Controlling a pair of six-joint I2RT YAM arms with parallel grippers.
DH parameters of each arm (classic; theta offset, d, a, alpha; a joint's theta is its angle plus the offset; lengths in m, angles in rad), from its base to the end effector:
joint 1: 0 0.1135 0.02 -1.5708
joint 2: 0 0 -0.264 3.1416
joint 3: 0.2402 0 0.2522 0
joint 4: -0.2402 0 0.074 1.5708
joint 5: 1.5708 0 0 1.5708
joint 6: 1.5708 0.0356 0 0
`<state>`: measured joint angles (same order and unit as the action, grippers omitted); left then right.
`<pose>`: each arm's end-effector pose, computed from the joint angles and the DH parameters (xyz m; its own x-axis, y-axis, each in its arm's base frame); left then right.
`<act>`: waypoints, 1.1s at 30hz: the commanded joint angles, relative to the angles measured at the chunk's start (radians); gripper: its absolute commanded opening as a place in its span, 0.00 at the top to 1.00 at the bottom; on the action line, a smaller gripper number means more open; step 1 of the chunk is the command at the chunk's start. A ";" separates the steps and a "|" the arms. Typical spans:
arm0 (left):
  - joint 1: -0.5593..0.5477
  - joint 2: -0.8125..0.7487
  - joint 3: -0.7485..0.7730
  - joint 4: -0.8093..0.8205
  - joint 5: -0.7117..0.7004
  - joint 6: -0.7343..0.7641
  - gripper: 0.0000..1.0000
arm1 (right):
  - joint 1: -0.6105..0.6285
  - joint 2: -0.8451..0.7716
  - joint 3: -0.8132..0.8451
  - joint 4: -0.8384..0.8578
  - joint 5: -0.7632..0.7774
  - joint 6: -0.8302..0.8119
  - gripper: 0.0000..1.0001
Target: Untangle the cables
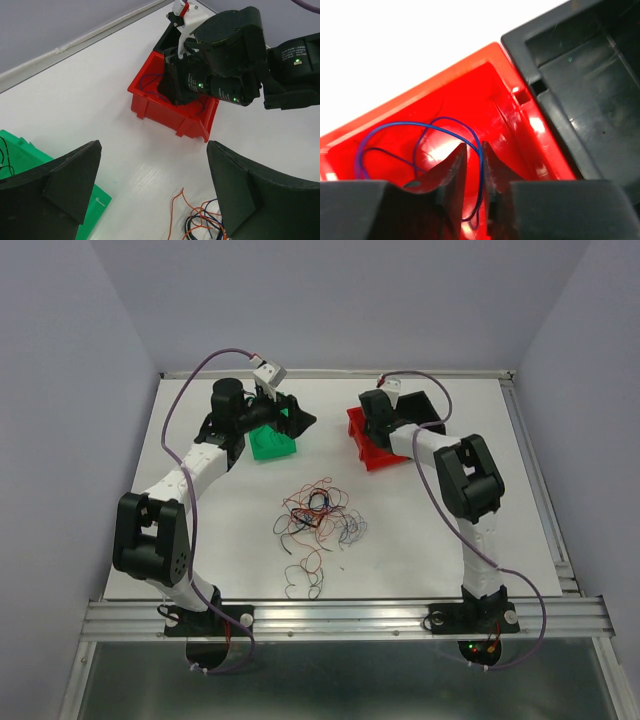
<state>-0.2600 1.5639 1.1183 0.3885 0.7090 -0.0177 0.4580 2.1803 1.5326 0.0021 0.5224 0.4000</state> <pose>0.3477 -0.1165 0.3203 -0.0697 0.0046 -0.9976 0.8222 0.5666 -0.0548 0.4442 0.1991 0.1669 -0.5071 0.1263 -0.8526 0.1865 0.9819 0.0345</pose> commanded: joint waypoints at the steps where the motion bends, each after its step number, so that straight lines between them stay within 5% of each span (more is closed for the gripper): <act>1: 0.005 -0.018 0.018 0.018 0.003 0.013 0.02 | 0.008 -0.089 0.087 -0.039 0.005 -0.010 0.73; 9: 0.005 -0.011 0.026 0.006 -0.008 0.013 0.02 | 0.010 -0.148 0.092 -0.089 0.027 -0.013 0.63; 18: 0.005 0.004 0.051 -0.036 -0.028 0.041 0.02 | 0.010 -0.275 0.008 -0.120 0.013 -0.033 0.18; 27: -0.002 -0.025 0.071 -0.195 -0.054 0.183 0.02 | 0.030 -0.511 -0.192 -0.142 -0.180 -0.010 0.18; 33: -0.047 -0.115 -0.067 -0.329 -0.060 0.338 0.02 | 0.146 -0.657 -0.400 -0.143 -0.348 -0.032 0.21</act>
<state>-0.2653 1.5566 1.1187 0.1520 0.6540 0.1860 0.5098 1.5963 1.2285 -0.1333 0.3107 0.3843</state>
